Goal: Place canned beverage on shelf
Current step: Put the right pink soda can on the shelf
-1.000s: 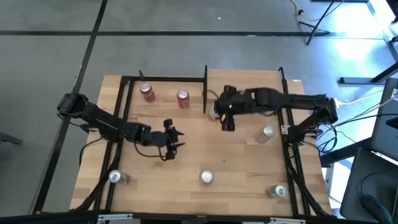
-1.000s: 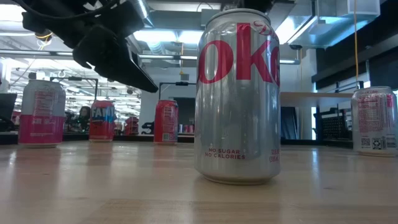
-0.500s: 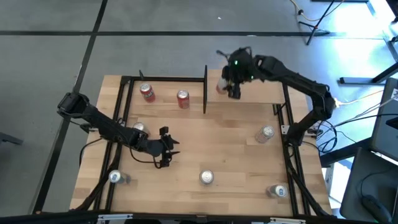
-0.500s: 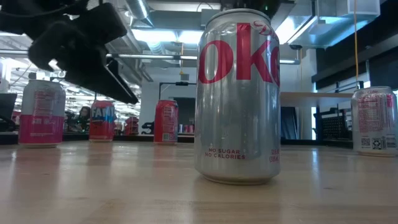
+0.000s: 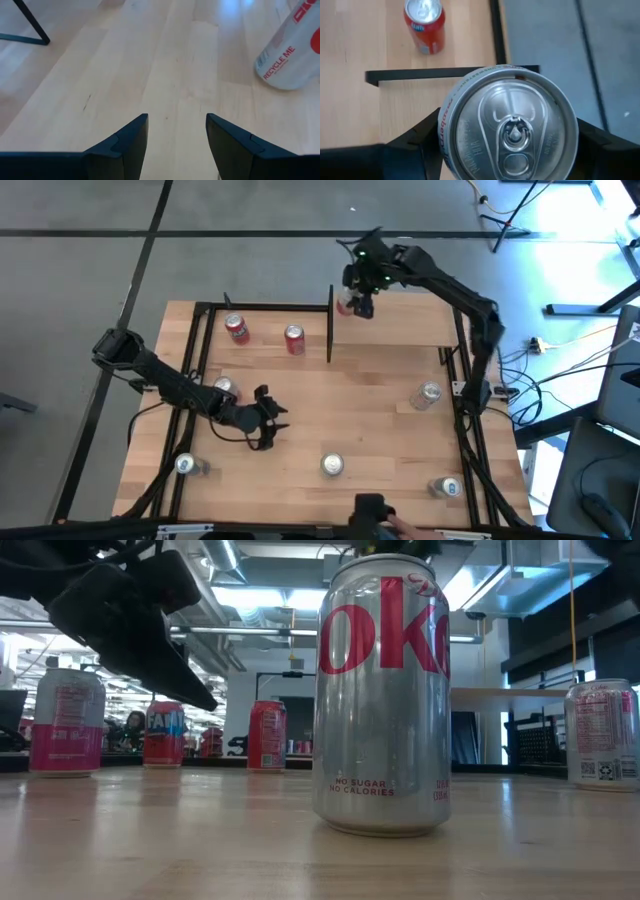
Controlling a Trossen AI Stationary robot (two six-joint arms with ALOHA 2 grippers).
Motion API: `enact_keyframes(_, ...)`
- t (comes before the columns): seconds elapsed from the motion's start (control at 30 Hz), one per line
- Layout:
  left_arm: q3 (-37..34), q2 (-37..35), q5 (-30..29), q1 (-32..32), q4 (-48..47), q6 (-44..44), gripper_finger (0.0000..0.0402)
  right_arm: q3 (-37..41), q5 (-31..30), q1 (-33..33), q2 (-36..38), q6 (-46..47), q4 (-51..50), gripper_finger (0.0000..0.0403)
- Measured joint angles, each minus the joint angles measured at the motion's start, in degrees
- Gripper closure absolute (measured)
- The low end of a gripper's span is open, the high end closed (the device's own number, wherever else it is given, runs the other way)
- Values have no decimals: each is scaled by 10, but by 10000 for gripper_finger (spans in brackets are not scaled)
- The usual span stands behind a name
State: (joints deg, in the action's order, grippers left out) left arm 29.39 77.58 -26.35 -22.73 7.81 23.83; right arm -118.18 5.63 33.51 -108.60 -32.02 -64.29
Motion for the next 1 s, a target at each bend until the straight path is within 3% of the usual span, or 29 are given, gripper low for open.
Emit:
enact_keyframes(0.2,0,0,-8,-9,0,-1,209,-64,-6,3,-60,0,-33,134)
enact_keyframes(0.6,0,0,-16,-11,0,-3,209,-64,15,10,-76,-2,-23,134)
enact_keyframes(0.67,0,0,-16,-11,0,-3,209,-63,16,10,-77,-4,-22,116)
enact_keyframes(0.83,0,0,-16,-11,0,-3,209,-62,15,10,-79,-7,-18,22)
enact_keyframes(1.0,0,0,-16,-11,0,-3,209,-81,13,10,-72,-14,-36,46)
